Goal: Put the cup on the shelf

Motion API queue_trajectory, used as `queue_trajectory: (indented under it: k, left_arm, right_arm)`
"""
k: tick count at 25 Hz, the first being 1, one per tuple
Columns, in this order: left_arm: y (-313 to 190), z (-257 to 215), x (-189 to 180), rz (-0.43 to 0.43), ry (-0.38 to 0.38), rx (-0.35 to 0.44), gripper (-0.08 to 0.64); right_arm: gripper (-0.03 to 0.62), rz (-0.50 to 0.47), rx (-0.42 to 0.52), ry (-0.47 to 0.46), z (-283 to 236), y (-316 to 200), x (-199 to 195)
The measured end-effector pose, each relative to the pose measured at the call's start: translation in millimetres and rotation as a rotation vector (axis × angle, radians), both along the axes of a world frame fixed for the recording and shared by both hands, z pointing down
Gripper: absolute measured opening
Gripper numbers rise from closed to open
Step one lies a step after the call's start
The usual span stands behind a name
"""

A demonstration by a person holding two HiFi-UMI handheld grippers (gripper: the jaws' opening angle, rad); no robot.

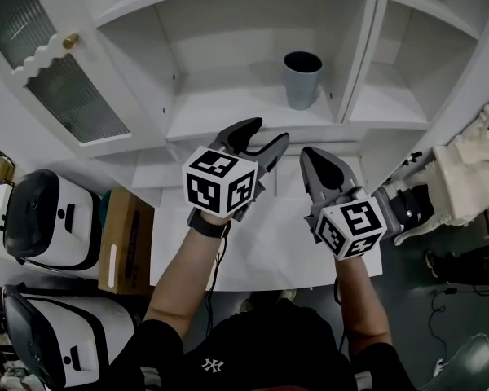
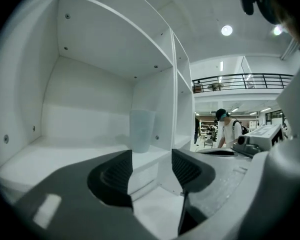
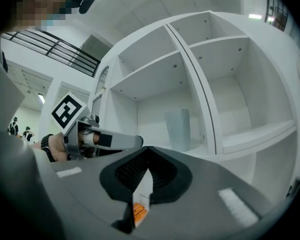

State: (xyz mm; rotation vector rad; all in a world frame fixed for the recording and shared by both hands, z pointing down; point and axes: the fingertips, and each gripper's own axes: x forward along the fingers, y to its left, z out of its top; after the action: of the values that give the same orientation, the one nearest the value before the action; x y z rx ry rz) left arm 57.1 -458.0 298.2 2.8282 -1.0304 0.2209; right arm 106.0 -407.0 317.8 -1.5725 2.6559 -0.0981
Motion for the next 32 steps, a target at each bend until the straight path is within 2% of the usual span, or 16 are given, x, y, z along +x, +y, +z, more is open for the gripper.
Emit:
queue_trajectory:
  k: [3,7,12,17,32]
  left_arm:
    - [21,11,-10,0.019,0.029,-0.024,0.220]
    - [47,23,-25,0.027,0.082,-0.050,0.108]
    - [78,34,-39,0.055,0.096,-0.062,0.032]
    - [112,41,-48,0.087,0.108,-0.060,0.002]
    - [177,55,-76,0.110,0.126,-0.046,0.000]
  right_arm:
    - [0.011,0.020,-0.006,0.003,6,13,-11]
    - [0.012,0.052,-0.013,0.013,17,33,-24]
    - [0.012,0.088,-0.030,0.006,29,57,-39]
    - [0.012,0.121,-0.032,-0.005,35,80,-48]
    - [0.012,0.165,-0.041,-0.013,55,141,-78]
